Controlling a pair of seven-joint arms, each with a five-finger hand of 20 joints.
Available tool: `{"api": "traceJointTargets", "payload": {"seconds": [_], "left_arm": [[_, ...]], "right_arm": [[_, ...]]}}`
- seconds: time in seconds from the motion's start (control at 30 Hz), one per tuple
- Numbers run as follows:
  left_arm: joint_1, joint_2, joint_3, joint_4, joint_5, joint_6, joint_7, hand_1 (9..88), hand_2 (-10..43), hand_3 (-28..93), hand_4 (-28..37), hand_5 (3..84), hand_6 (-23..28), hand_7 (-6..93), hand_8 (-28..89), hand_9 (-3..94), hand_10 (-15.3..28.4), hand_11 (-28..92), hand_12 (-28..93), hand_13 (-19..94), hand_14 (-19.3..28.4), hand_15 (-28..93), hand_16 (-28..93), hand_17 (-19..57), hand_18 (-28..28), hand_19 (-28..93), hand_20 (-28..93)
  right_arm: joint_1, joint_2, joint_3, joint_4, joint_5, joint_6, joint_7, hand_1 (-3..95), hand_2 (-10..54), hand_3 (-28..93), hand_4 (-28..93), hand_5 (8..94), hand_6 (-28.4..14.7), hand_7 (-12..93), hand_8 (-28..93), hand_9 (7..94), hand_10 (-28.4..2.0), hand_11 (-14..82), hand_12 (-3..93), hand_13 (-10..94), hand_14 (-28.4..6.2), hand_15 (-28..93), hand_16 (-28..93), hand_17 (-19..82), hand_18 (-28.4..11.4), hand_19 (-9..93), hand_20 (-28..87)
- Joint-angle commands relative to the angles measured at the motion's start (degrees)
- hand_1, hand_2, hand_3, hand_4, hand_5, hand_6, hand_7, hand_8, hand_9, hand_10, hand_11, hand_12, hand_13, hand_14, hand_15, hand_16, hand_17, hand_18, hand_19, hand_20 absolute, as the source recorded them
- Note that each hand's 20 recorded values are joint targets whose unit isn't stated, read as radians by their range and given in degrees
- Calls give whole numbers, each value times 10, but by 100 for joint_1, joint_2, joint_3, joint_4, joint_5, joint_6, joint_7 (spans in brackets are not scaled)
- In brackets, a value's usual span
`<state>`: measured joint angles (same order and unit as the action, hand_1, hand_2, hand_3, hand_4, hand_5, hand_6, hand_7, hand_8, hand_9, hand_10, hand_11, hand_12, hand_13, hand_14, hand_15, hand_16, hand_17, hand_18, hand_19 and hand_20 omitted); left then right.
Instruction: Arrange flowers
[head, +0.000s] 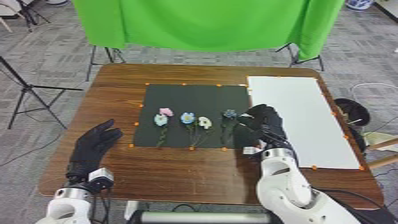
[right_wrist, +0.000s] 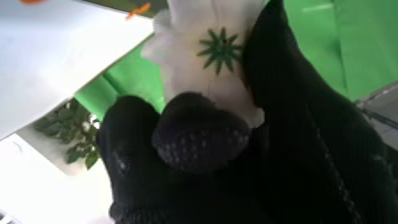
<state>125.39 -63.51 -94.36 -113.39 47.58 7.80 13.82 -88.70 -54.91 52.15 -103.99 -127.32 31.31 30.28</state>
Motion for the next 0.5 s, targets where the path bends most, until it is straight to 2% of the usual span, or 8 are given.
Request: {"api": "traceJointTargets", "payload": {"seconds": [0.03, 0.5], "left_arm": [[81, -19, 8, 50, -4, -22, -46, 240, -65, 726, -242, 491, 4, 172, -80, 499, 123, 212, 139, 370, 166, 217, 20, 39, 132, 114, 182], [48, -32, 1, 79, -11, -49, -91, 242, -69, 726, -241, 491, 4, 172, -80, 497, 124, 211, 140, 369, 166, 217, 20, 38, 132, 114, 182]], "right_arm": [[174, -7, -128, 90, 10, 17, -48, 544, -51, 638, -193, 745, 35, 177, -31, 713, -75, 98, 94, 927, -16, 647, 274, 681, -135, 932, 565], [184, 86, -138, 231, 172, -134, -116, 512, -69, 647, -183, 720, 33, 181, -31, 683, -74, 92, 89, 921, -18, 649, 273, 675, -136, 932, 564]]}}
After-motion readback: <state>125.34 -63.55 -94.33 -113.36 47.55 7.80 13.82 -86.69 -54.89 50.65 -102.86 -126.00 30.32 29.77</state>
